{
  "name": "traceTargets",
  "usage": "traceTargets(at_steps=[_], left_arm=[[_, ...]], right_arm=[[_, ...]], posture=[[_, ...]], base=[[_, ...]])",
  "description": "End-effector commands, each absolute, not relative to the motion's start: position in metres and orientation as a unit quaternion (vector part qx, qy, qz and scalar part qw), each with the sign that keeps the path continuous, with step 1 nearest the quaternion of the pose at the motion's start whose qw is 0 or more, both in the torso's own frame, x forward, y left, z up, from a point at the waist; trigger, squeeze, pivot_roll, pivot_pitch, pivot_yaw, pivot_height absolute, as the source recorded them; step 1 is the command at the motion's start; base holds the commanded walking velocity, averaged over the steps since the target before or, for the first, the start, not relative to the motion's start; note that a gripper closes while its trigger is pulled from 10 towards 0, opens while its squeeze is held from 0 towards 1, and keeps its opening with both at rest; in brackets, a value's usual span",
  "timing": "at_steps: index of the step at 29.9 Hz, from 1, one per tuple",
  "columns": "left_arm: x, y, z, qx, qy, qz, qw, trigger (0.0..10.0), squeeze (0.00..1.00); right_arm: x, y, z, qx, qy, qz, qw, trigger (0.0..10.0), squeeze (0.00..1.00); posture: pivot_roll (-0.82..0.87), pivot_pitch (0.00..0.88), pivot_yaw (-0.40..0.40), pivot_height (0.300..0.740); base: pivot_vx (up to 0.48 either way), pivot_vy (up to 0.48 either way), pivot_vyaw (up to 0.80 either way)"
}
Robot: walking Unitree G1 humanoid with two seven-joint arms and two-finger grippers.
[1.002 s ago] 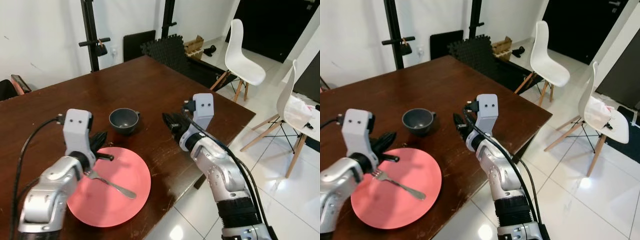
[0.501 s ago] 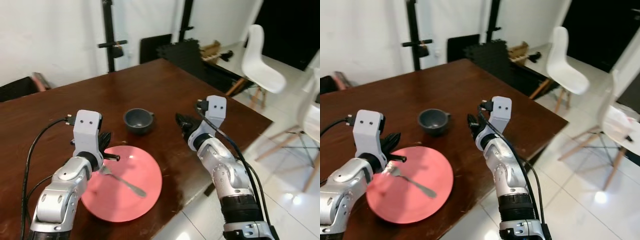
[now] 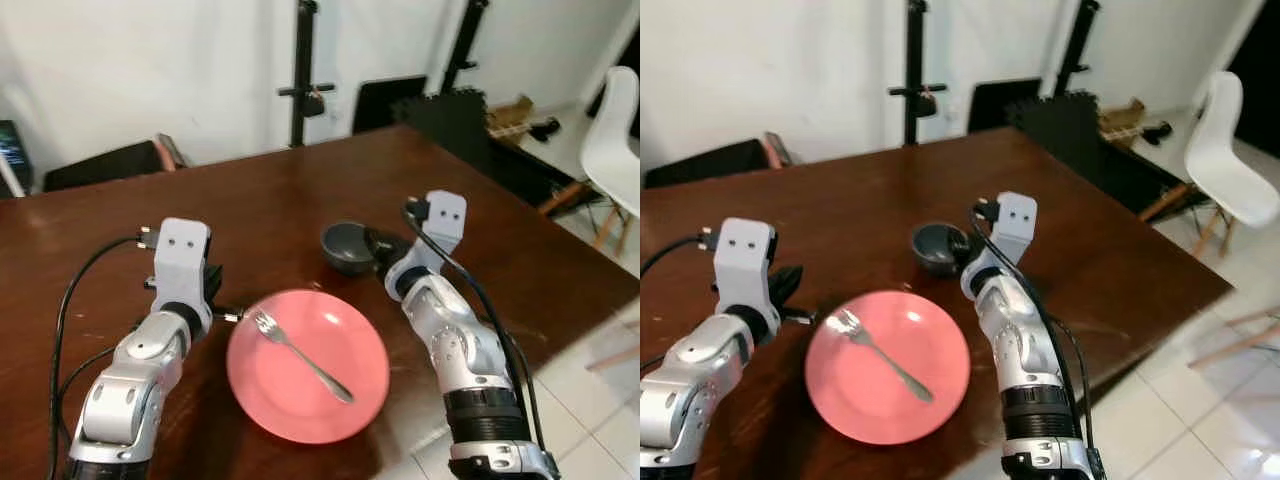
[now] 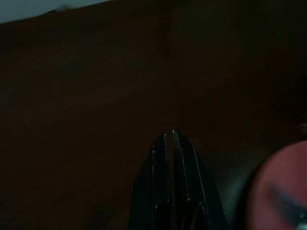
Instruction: Setting the table
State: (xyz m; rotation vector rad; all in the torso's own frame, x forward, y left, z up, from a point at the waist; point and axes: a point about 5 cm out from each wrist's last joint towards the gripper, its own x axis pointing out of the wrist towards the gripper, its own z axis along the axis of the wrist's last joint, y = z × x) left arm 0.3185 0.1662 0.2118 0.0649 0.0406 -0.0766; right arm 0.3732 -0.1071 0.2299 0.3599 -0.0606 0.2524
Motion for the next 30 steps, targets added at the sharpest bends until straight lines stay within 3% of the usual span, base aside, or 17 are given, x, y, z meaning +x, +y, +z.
traceTargets(at_steps=[1, 14, 21, 30], left_arm=[[0.3182, 0.1655, 0.2051, 0.033, 0.038, -0.035, 0.998, 10.0, 0.0], [0.3201, 0.1632, 0.2045, 0.04, 0.043, -0.03, 0.998, 10.0, 0.0], [0.3252, 0.166, 0.1985, 0.046, 0.068, -0.004, 0.997, 10.0, 0.0], [0.3269, 0.1681, 0.1982, 0.037, 0.071, 0.0, 0.997, 10.0, 0.0]], right_arm=[[0.3735, -0.1058, 0.2284, 0.185, -0.025, 0.124, 0.974, 10.0, 0.0], [0.3751, -0.1097, 0.228, 0.173, -0.022, 0.104, 0.979, 10.0, 0.0], [0.3753, -0.1074, 0.2273, 0.165, -0.018, 0.1, 0.981, 10.0, 0.0], [0.3749, -0.1057, 0.2277, 0.167, -0.018, 0.105, 0.98, 10.0, 0.0]], posture=[[0.07, 0.125, -0.028, 0.74], [0.06, 0.131, -0.027, 0.74], [0.06, 0.135, -0.026, 0.74], [0.06, 0.137, -0.025, 0.74]], base=[[0.0, 0.0, 0.78], [0.0, 0.0, 0.76], [0.134, 0.0, 0.0], [0.373, -0.297, 0.0]])
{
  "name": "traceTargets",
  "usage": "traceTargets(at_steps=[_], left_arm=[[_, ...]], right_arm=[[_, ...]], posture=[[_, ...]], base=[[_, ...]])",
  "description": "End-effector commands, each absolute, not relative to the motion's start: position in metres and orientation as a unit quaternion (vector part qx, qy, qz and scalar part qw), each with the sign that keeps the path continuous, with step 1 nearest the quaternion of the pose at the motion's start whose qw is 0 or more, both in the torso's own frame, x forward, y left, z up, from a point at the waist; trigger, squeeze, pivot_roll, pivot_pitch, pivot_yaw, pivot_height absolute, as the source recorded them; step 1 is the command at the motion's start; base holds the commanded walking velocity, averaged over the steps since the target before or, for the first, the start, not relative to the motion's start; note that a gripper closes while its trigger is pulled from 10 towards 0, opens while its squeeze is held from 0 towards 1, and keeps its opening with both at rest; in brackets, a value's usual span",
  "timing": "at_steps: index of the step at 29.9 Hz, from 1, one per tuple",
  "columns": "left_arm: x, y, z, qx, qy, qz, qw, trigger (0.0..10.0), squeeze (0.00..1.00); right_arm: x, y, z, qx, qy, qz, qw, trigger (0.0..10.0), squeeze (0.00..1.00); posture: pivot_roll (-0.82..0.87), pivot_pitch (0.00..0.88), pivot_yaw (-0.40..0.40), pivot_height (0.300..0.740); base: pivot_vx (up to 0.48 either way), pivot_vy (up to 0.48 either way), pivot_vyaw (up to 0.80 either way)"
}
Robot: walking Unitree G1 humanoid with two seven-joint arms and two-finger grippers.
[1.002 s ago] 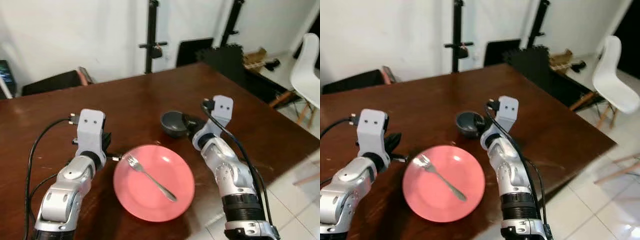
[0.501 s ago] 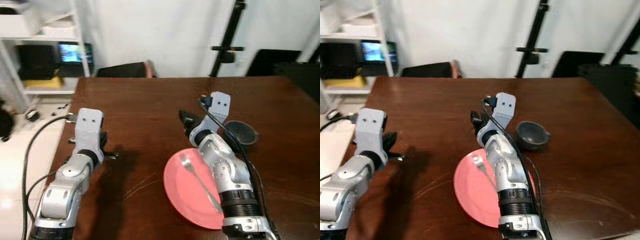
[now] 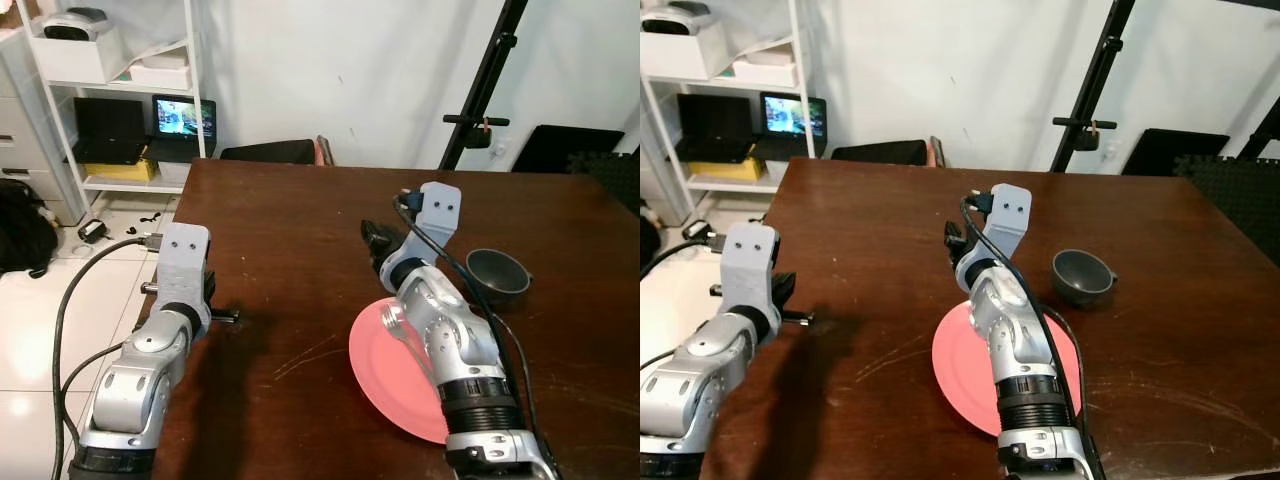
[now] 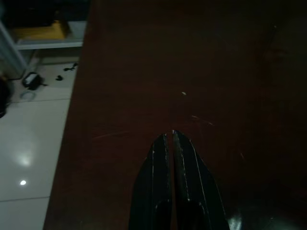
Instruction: Setting the table
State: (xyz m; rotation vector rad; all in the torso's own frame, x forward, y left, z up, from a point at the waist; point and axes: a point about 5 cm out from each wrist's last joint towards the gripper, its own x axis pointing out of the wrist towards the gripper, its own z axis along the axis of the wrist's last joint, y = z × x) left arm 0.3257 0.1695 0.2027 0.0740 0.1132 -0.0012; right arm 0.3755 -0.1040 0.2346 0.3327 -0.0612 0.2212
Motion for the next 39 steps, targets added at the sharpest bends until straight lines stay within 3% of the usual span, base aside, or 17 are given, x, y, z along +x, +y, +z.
traceTargets(at_steps=[1, 21, 39], left_arm=[[0.3269, 0.168, 0.198, 0.037, 0.071, -0.001, 0.997, 10.0, 0.0], [0.3269, 0.1648, 0.1975, 0.033, 0.07, -0.009, 0.997, 10.0, 0.0], [0.3258, 0.1606, 0.2018, 0.029, 0.055, -0.015, 0.998, 10.0, 0.0]], right_arm=[[0.3748, -0.1054, 0.2277, 0.167, -0.018, 0.106, 0.98, 10.0, 0.0], [0.3743, -0.1052, 0.2266, 0.166, -0.016, 0.11, 0.98, 10.0, 0.0], [0.3729, -0.1016, 0.2269, 0.148, -0.02, 0.129, 0.98, 10.0, 0.0]], posture=[[0.06, 0.137, -0.025, 0.74], [0.06, 0.137, -0.031, 0.74], [0.06, 0.135, -0.032, 0.74]], base=[[0.36, -0.315, 0.0], [0.342, -0.268, 0.0], [0.0, 0.0, 0.0]])
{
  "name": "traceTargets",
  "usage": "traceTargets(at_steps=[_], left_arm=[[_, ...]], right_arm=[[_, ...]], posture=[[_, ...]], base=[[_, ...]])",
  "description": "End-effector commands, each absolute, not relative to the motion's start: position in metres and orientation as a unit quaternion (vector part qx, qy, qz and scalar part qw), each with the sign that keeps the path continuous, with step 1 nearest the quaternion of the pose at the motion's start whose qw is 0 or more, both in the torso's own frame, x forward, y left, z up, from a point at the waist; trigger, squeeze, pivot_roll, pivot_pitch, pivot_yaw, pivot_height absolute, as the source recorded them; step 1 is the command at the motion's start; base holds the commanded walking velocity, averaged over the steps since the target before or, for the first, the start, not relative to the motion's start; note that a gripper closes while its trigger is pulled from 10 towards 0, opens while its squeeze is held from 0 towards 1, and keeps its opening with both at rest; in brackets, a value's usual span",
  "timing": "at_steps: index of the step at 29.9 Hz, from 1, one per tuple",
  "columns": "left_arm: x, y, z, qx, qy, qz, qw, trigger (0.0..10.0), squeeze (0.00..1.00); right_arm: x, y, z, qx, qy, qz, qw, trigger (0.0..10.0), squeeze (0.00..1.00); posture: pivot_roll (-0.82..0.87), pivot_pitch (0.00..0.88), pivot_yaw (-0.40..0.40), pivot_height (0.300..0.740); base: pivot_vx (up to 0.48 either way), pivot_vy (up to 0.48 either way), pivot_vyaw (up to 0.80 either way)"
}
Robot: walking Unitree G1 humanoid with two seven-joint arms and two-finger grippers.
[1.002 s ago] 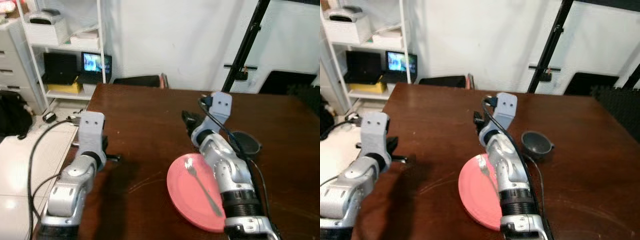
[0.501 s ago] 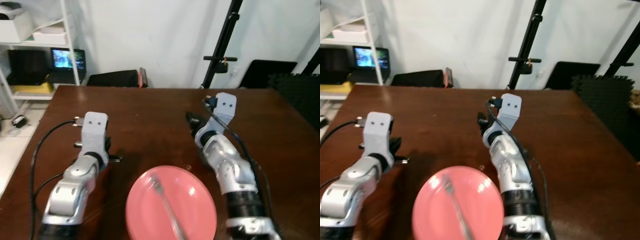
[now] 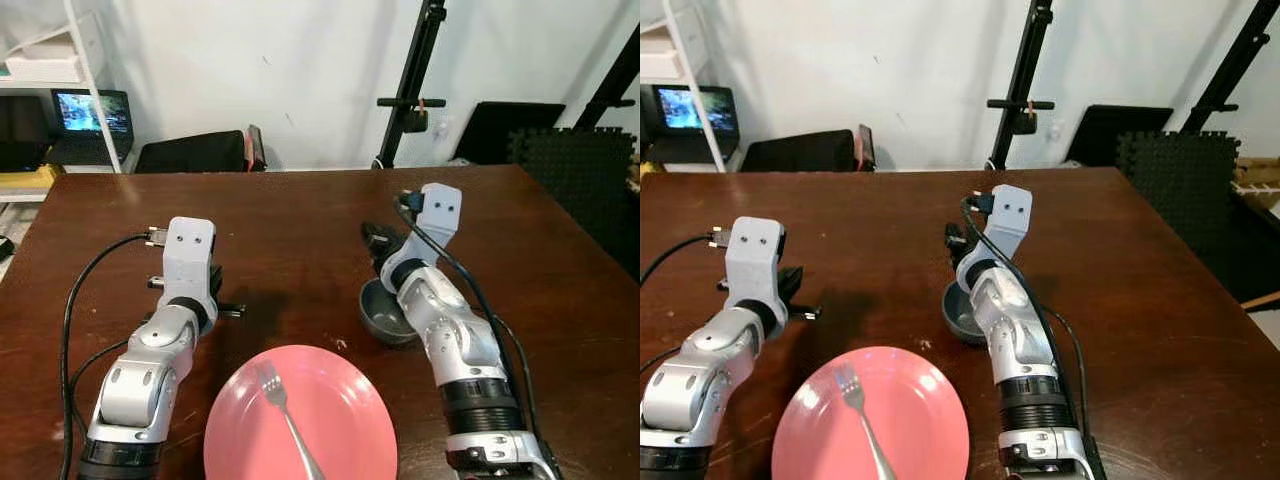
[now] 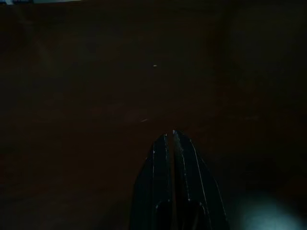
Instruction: Setting the table
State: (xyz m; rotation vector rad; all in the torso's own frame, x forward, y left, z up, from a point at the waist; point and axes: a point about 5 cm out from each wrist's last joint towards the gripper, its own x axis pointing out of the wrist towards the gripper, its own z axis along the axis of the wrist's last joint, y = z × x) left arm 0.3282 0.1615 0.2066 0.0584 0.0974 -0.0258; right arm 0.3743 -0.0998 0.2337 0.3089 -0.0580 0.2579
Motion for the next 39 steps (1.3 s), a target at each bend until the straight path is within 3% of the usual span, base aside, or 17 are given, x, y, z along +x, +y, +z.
traceTargets(at_steps=[1, 2, 6, 10, 14, 22, 27, 35, 36, 39], left_arm=[[0.325, 0.161, 0.203, 0.033, 0.053, -0.018, 0.998, 10.0, 0.0], [0.325, 0.161, 0.203, 0.033, 0.053, -0.018, 0.998, 10.0, 0.0], [0.314, 0.186, 0.213, 0.109, 0.058, -0.111, 0.986, 10.0, 0.0], [0.313, 0.213, 0.217, 0.135, 0.07, -0.094, 0.984, 10.0, 0.0], [0.316, 0.221, 0.219, 0.147, 0.065, -0.077, 0.984, 10.0, 0.0], [0.314, 0.21, 0.214, 0.185, 0.065, -0.113, 0.974, 10.0, 0.0], [0.297, 0.222, 0.223, 0.267, 0.057, -0.244, 0.931, 10.0, 0.0], [0.292, 0.224, 0.231, 0.276, 0.053, -0.274, 0.92, 10.0, 0.0], [0.291, 0.224, 0.231, 0.276, 0.052, -0.28, 0.918, 10.0, 0.0], [0.279, 0.217, 0.23, 0.254, 0.06, -0.346, 0.901, 10.0, 0.0]], right_arm=[[0.371, -0.099, 0.229, 0.138, -0.026, 0.145, 0.979, 10.0, 0.0], [0.371, -0.099, 0.229, 0.138, -0.026, 0.145, 0.979, 10.0, 0.0], [0.348, -0.076, 0.237, 0.071, -0.007, 0.309, 0.948, 10.0, 0.0], [0.33, -0.064, 0.224, 0.056, 0.064, 0.378, 0.922, 10.0, 0.0], [0.312, -0.049, 0.219, 0.047, 0.086, 0.435, 0.895, 10.0, 0.0], [0.292, -0.028, 0.207, -0.009, 0.114, 0.486, 0.867, 10.0, 0.0], [0.267, -0.029, 0.19, -0.054, 0.156, 0.527, 0.834, 10.0, 0.0], [0.267, -0.05, 0.183, -0.099, 0.173, 0.491, 0.848, 10.0, 0.0], [0.266, -0.051, 0.183, -0.102, 0.174, 0.49, 0.848, 10.0, 1.0], [0.265, -0.054, 0.178, -0.112, 0.182, 0.48, 0.851, 10.0, 1.0]], posture=[[0.06, 0.135, -0.032, 0.74], [0.06, 0.135, -0.032, 0.74], [0.06, 0.142, -0.029, 0.74], [0.06, 0.146, -0.037, 0.74], [0.05, 0.15, -0.038, 0.74], [0.04, 0.158, -0.04, 0.74], [0.03, 0.163, -0.038, 0.74], [0.03, 0.164, -0.036, 0.74], [0.03, 0.164, -0.036, 0.74], [0.02, 0.164, -0.035, 0.74]], base=[[0.0, 0.0, 0.0], [0.0, 0.0, 0.0], [0.0, 0.0, 0.0], [0.0, 0.0, 0.0], [0.0, 0.0, 0.0], [0.0, 0.0, 0.0], [0.0, 0.0, 0.0], [0.0, 0.0, 0.0], [0.0, 0.0, 0.0], [0.0, 0.0, 0.0]])
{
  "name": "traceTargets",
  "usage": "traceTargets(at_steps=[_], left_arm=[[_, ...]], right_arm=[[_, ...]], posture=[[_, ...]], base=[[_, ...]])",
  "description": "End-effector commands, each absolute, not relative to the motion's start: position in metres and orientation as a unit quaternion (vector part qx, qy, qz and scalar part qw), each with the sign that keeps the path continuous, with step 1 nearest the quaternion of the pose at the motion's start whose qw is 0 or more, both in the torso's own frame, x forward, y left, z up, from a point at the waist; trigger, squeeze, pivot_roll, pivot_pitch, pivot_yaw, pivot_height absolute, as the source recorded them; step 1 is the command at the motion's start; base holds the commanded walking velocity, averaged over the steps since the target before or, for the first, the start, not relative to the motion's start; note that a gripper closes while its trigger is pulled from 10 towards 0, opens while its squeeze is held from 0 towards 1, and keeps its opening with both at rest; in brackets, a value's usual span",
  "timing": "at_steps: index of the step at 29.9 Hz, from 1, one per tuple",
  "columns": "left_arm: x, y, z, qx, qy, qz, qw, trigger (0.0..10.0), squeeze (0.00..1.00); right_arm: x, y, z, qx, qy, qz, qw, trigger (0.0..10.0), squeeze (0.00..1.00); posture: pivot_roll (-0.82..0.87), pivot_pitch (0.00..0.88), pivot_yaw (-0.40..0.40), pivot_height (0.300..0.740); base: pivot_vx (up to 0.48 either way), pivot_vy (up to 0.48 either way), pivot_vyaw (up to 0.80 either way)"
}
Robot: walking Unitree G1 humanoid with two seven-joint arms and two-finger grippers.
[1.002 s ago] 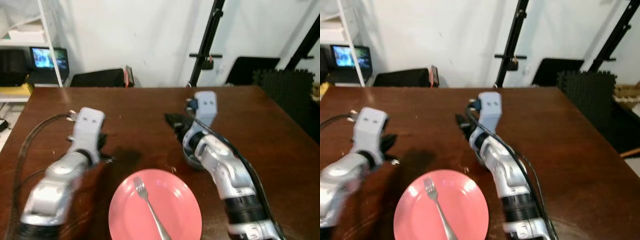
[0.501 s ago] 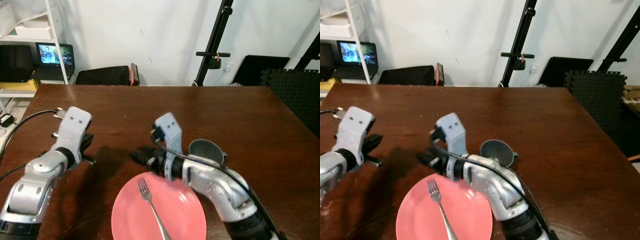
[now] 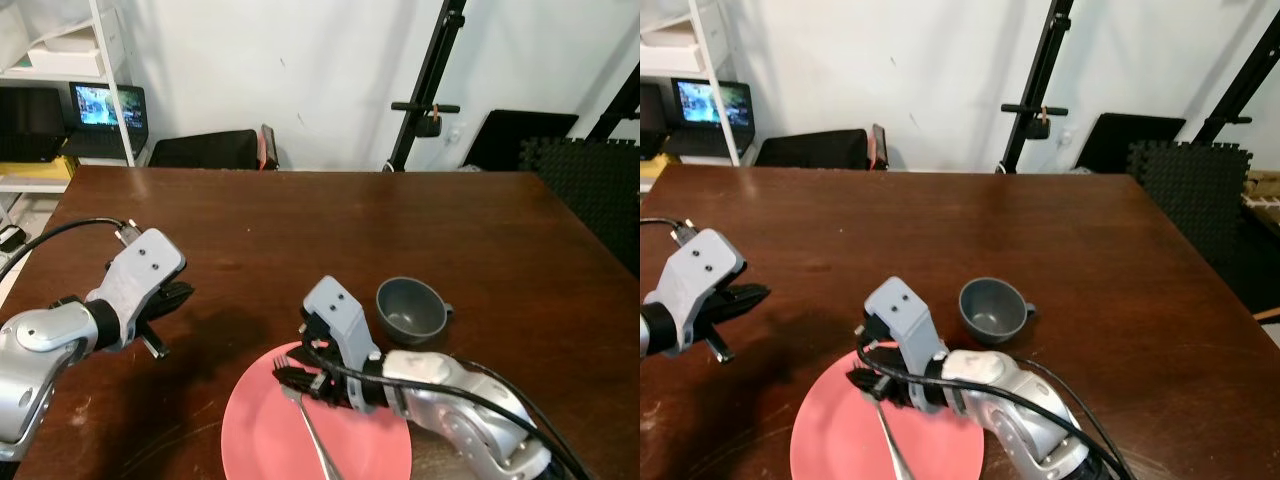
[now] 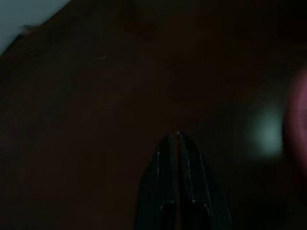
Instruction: Setting the table
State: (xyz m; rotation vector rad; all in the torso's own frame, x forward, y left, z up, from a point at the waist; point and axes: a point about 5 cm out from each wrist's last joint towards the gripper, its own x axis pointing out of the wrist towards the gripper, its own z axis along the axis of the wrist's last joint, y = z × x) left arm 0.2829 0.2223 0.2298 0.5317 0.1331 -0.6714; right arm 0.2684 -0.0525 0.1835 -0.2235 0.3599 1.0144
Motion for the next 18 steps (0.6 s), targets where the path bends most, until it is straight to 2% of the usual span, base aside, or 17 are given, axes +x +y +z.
traceTargets(at_steps=[1, 2, 3, 5, 6, 9, 11, 12, 13, 14, 18], left_arm=[[0.27, 0.215, 0.231, 0.24, 0.073, -0.392, 0.885, 10.0, 0.0], [0.262, 0.213, 0.231, 0.233, 0.082, -0.43, 0.869, 10.0, 0.0], [0.262, 0.213, 0.231, 0.233, 0.082, -0.43, 0.869, 10.0, 0.0], [0.245, 0.216, 0.233, 0.24, 0.107, -0.492, 0.83, 10.0, 0.0], [0.245, 0.216, 0.233, 0.24, 0.107, -0.492, 0.83, 10.0, 0.0], [0.224, 0.224, 0.237, 0.275, 0.149, -0.558, 0.768, 10.0, 0.0], [0.22, 0.227, 0.239, 0.287, 0.162, -0.57, 0.753, 10.0, 0.0], [0.218, 0.228, 0.239, 0.288, 0.166, -0.575, 0.747, 10.0, 0.0], [0.218, 0.228, 0.239, 0.288, 0.166, -0.575, 0.747, 10.0, 0.0], [0.216, 0.227, 0.238, 0.292, 0.17, -0.582, 0.74, 10.0, 0.0], [0.21, 0.223, 0.236, 0.289, 0.177, -0.607, 0.719, 10.0, 0.0]], right_arm=[[0.265, -0.056, 0.175, -0.119, 0.187, 0.474, 0.852, 10.0, 1.0], [0.264, -0.057, 0.173, -0.122, 0.19, 0.472, 0.852, 10.0, 1.0], [0.264, -0.057, 0.173, -0.122, 0.19, 0.472, 0.852, 10.0, 1.0], [0.262, -0.058, 0.173, -0.122, 0.193, 0.474, 0.851, 10.0, 1.0], [0.262, -0.058, 0.173, -0.122, 0.193, 0.474, 0.851, 10.0, 1.0], [0.257, -0.057, 0.171, -0.125, 0.2, 0.485, 0.842, 10.0, 1.0], [0.255, -0.057, 0.169, -0.131, 0.203, 0.487, 0.839, 10.0, 1.0], [0.255, -0.058, 0.168, -0.134, 0.205, 0.486, 0.839, 10.0, 0.95], [0.255, -0.058, 0.168, -0.134, 0.205, 0.486, 0.839, 10.0, 0.95], [0.254, -0.059, 0.167, -0.138, 0.207, 0.485, 0.838, 10.0, 0.0], [0.252, -0.061, 0.165, -0.144, 0.214, 0.489, 0.833, 10.0, 0.0]], posture=[[0.03, 0.164, -0.035, 0.74], [0.03, 0.164, -0.035, 0.74], [0.03, 0.164, -0.035, 0.74], [0.04, 0.164, -0.035, 0.74], [0.04, 0.164, -0.035, 0.74], [0.05, 0.166, -0.036, 0.74], [0.05, 0.164, -0.037, 0.74], [0.05, 0.164, -0.037, 0.74], [0.05, 0.164, -0.037, 0.74], [0.05, 0.165, -0.039, 0.74], [0.05, 0.165, -0.041, 0.74]], base=[[0.0, 0.0, 0.0], [0.0, 0.0, 0.0], [0.0, 0.0, 0.0], [0.0, 0.0, 0.0], [0.0, 0.0, 0.0], [0.0, 0.0, 0.0], [0.0, 0.0, 0.0], [0.0, 0.0, 0.0], [0.0, 0.0, 0.0], [0.0, 0.0, 0.0], [0.0, 0.0, 0.0]])
